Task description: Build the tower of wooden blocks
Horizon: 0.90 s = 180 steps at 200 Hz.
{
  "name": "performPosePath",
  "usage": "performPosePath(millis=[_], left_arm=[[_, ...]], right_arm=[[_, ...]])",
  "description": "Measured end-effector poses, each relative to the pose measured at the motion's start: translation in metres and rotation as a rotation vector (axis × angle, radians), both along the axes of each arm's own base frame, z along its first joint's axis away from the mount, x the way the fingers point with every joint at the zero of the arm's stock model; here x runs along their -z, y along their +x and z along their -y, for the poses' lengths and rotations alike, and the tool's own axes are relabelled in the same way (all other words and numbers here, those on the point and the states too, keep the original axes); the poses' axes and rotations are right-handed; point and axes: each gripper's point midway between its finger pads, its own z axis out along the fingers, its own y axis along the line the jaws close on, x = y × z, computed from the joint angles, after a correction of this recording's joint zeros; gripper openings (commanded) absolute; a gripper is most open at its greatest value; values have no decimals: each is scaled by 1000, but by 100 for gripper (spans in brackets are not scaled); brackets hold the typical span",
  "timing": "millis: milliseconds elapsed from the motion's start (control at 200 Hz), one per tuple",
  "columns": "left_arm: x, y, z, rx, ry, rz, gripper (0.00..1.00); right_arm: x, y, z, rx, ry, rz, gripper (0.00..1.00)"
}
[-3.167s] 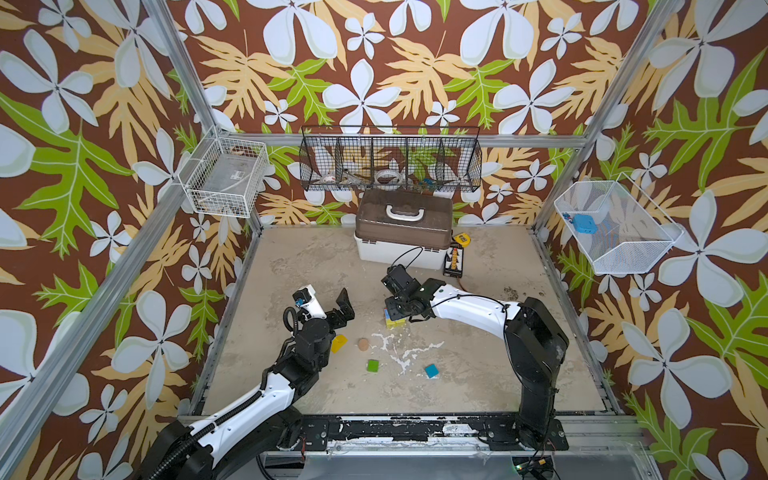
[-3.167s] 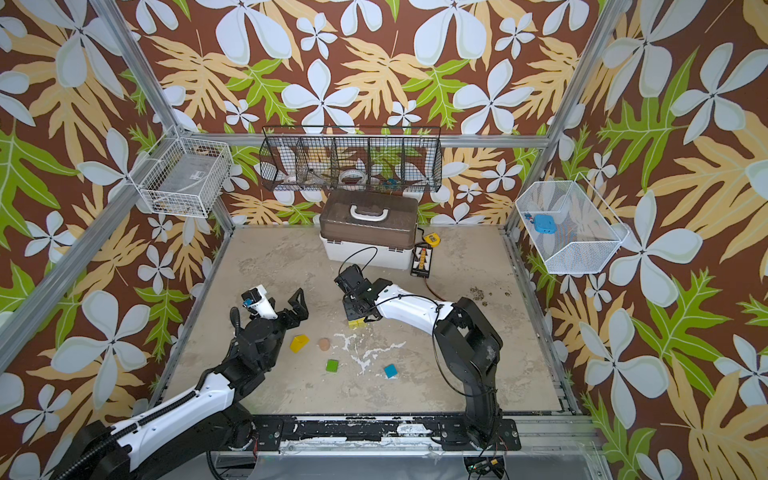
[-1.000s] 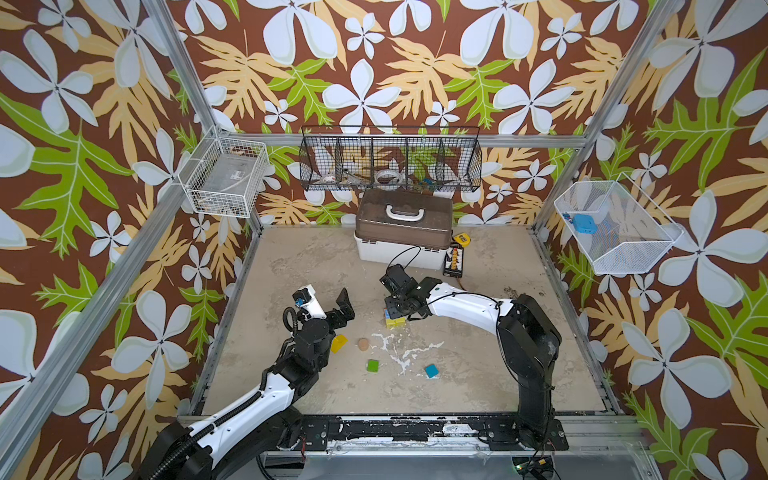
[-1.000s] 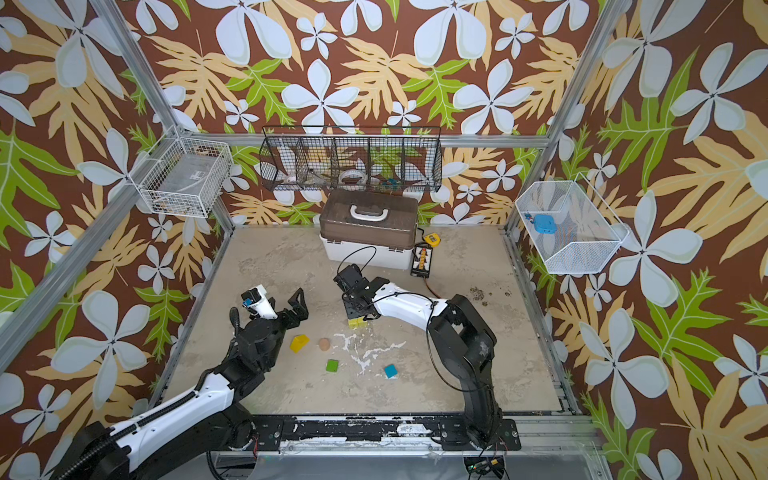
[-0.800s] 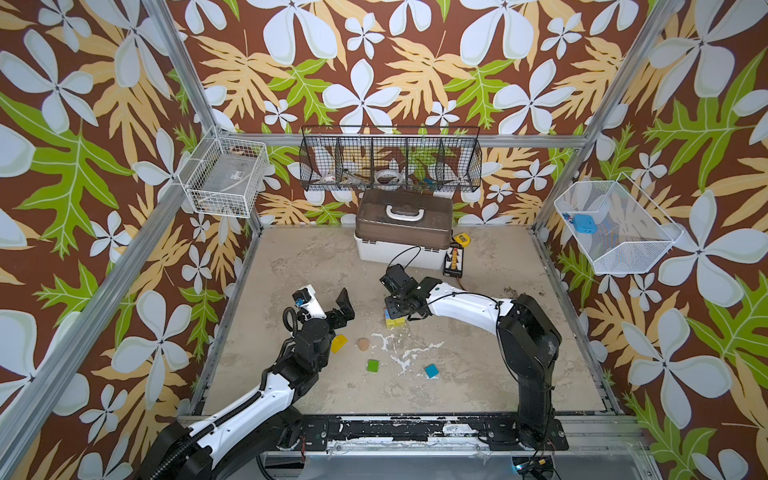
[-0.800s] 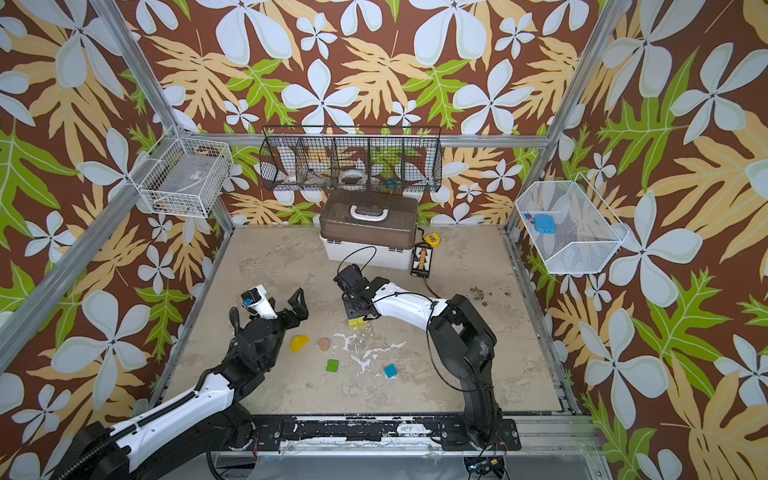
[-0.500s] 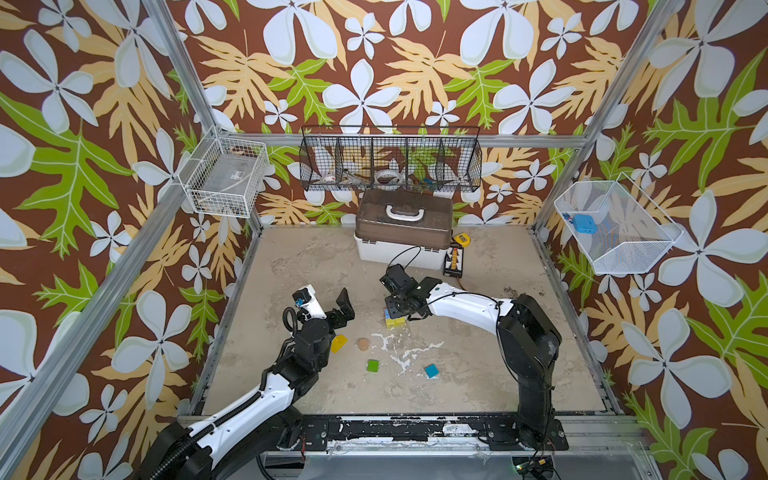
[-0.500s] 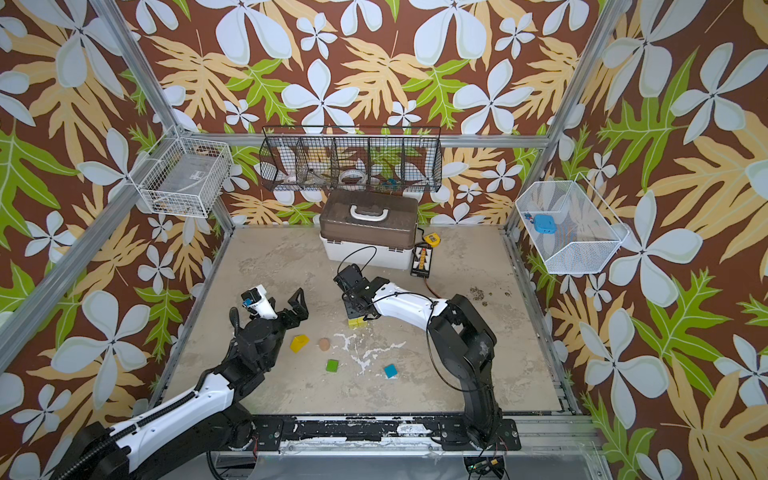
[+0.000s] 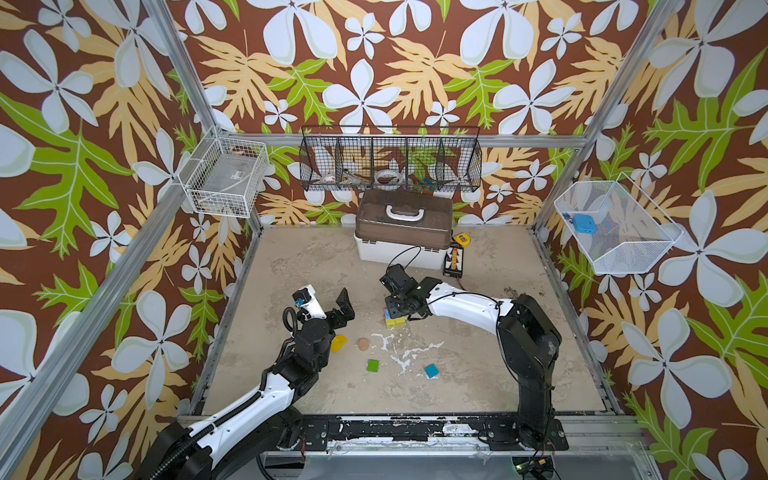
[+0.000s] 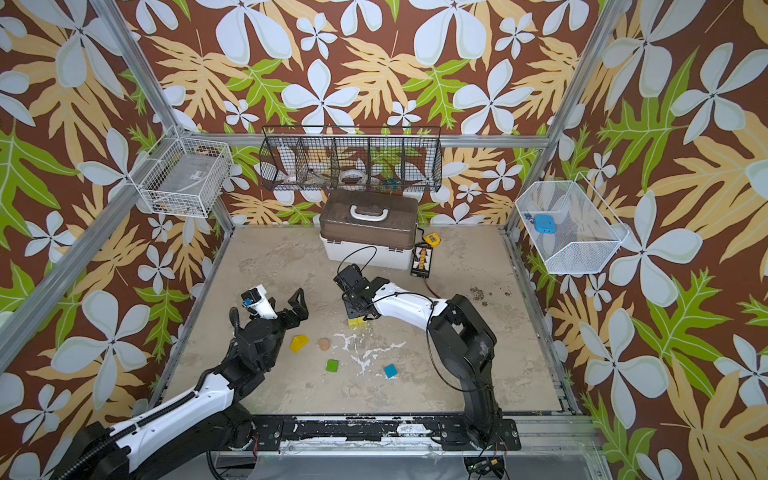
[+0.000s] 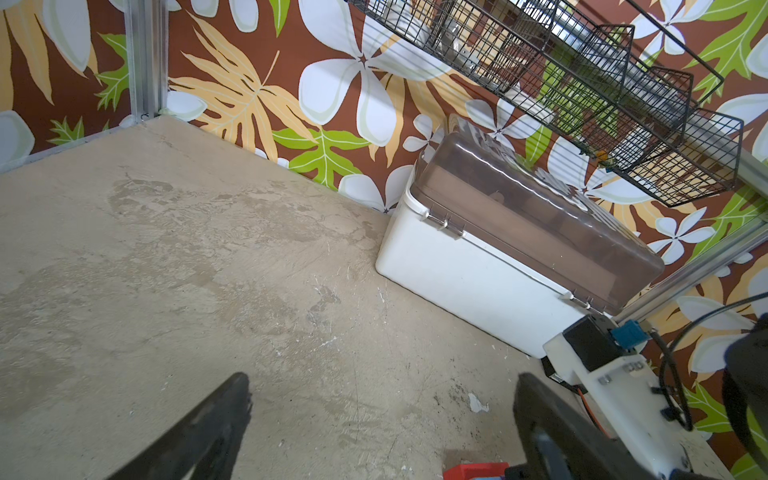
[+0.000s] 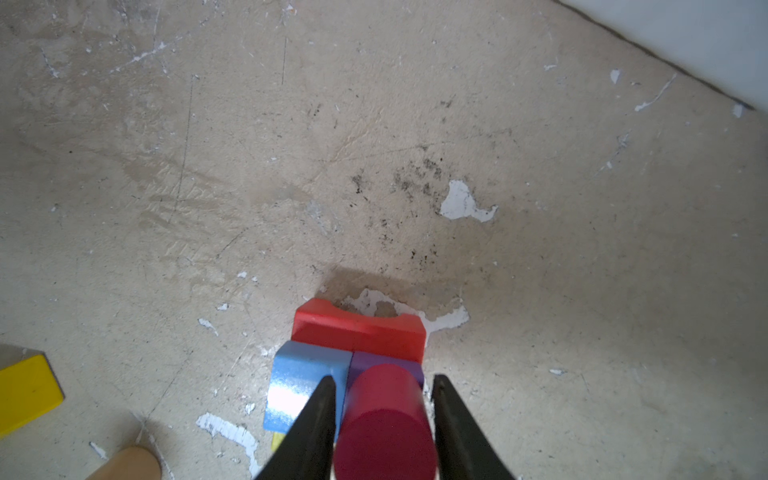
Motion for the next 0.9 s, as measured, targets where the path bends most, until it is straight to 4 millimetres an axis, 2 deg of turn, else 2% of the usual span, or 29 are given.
performPosePath(millis=[901], left_arm=[[0,0,0,0,1,-1,100]], right_arm=[[1,-2,-2,-4,11,-13,38]])
